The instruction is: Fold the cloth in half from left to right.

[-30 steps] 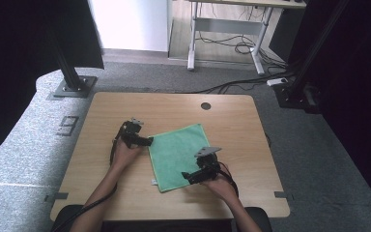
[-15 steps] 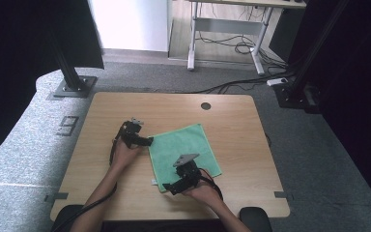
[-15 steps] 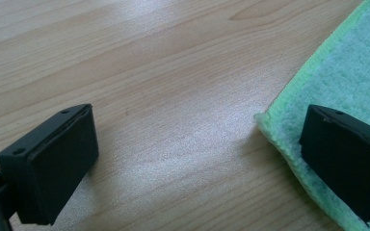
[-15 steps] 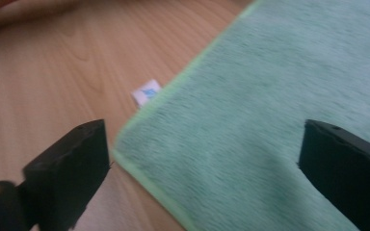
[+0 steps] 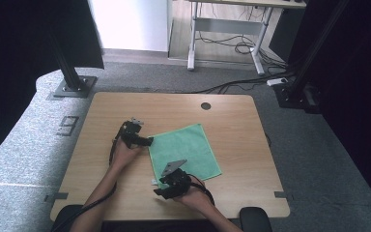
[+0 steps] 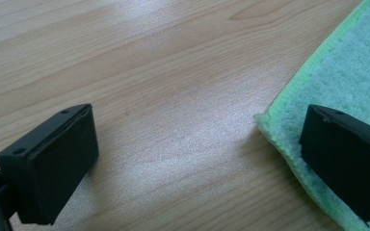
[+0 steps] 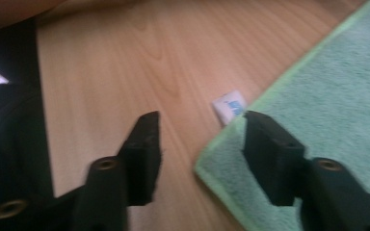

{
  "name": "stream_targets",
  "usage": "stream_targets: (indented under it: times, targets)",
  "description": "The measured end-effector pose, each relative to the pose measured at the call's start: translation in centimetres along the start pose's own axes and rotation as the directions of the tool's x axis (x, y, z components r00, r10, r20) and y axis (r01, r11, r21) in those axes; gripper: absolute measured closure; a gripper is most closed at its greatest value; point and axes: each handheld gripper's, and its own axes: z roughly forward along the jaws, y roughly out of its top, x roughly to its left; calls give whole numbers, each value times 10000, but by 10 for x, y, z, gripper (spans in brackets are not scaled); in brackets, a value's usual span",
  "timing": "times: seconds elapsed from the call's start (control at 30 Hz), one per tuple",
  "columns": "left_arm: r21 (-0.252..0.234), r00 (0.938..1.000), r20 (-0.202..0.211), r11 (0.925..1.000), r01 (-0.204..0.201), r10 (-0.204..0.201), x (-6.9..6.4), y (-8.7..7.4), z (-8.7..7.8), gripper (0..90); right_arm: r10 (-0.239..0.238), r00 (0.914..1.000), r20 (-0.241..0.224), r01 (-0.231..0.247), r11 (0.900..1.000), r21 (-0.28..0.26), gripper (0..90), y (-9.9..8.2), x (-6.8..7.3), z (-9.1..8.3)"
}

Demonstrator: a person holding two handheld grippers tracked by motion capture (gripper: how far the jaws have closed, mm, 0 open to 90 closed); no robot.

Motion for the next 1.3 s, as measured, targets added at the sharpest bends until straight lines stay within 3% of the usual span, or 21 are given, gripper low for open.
stream_targets:
  times: [0.23,0.37,0.47,0.53,0.7,0.73,0.9,1.3]
  targets:
    - [-84,9999,78,9999,-80,81,-1,-1,-1,27,-235,9988,439,209,9981,578,625,-4,2,8]
    - [-354,9983,399,9985,-422,436,-2,-3,-4,119,-497,9952,849,426,9956,830,699,-6,4,12]
    - [-649,9921,866,9943,-848,903,-3,-5,-7,291,-706,9915,1094,601,9935,967,766,-4,6,13]
    - [-791,9873,1132,9915,-1029,1115,-5,-6,-9,464,-678,9909,1165,562,9934,999,818,-3,7,13]
    - [-852,9750,1922,9917,-966,1115,-7,-7,-10,825,-643,9893,1313,510,9935,1022,857,-1,8,15]
    - [-839,9751,1945,9923,-915,1063,-7,-7,-10,864,-616,9900,1265,490,9937,1005,859,-1,8,16]
    - [-601,9801,1753,9946,-841,935,-3,-4,-15,882,-310,9947,979,246,9975,659,861,5,7,12]
    - [-1255,9792,1953,9916,-304,547,-8,19,-32,883,-88,9921,1255,119,9996,-240,862,10,0,-21]
